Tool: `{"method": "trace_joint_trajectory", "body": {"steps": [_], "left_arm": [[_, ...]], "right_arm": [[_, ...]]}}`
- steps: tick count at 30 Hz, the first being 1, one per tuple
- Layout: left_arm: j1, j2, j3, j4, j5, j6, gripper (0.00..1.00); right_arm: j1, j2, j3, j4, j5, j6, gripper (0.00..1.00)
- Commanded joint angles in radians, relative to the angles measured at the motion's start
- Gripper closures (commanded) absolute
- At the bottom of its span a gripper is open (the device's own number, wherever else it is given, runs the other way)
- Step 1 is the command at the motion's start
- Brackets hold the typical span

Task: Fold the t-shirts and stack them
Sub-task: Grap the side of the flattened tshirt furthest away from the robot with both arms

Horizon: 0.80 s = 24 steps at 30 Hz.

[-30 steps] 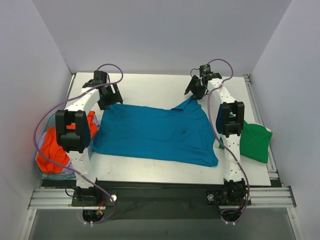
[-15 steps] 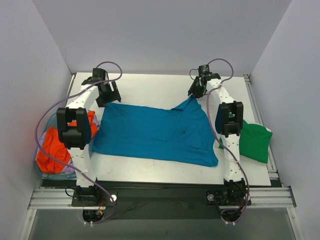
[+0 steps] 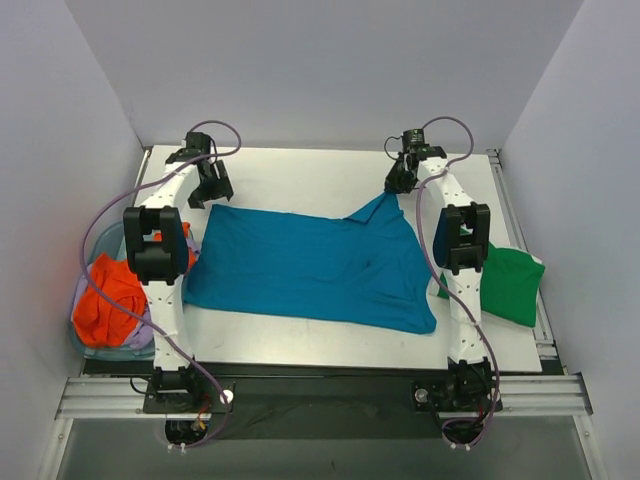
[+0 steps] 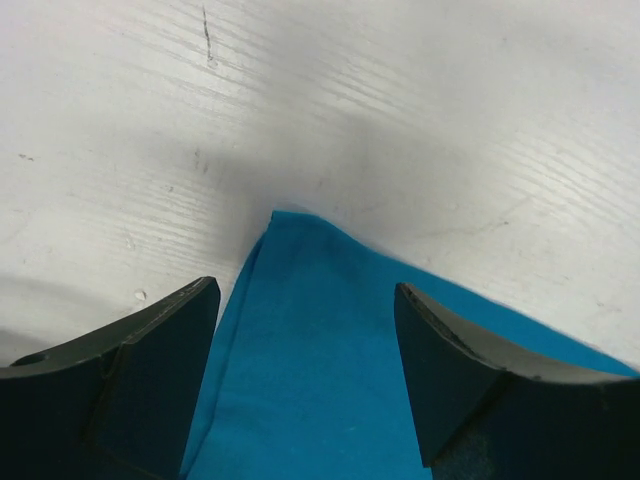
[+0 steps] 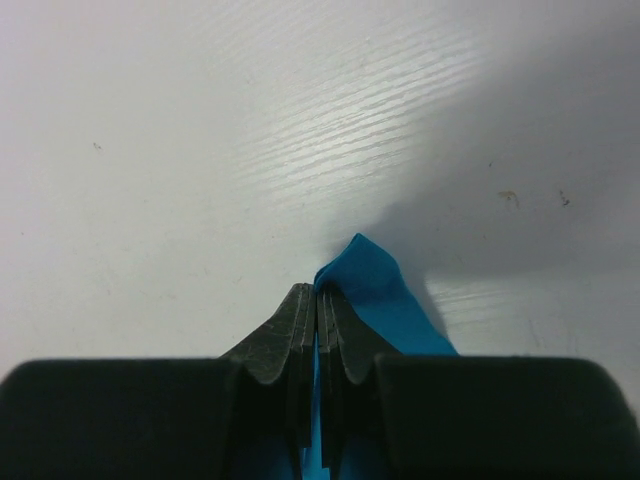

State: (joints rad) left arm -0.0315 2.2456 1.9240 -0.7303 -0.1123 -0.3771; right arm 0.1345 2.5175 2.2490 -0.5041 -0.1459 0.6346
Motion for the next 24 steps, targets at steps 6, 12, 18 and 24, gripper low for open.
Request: {"method": "trace_joint_trajectory", "body": {"steps": [6, 12, 18, 24], "left_arm": [[0.004, 0.081, 0.096, 0.005, -0.069, 0.012, 0.31], [0.005, 0.124, 0.145, -0.008, -0.098, 0.001, 0.4], [0.005, 0.15, 0.173, -0.015, -0.089, -0.011, 0.48], [0.005, 0.16, 0.17, -0.032, -0.079, -0.016, 0.54]], "right_arm": [[-0.019, -0.054, 0.011, -0.024, 0.014, -0.001, 1.0], [-0.027, -0.063, 0.003, -0.031, 0.009, -0.013, 1.0], [-0.032, -0.06, 0.006, -0.037, 0.0, -0.024, 1.0], [-0.039, -0.06, 0.009, -0.04, -0.003, -0.024, 1.0]]}}
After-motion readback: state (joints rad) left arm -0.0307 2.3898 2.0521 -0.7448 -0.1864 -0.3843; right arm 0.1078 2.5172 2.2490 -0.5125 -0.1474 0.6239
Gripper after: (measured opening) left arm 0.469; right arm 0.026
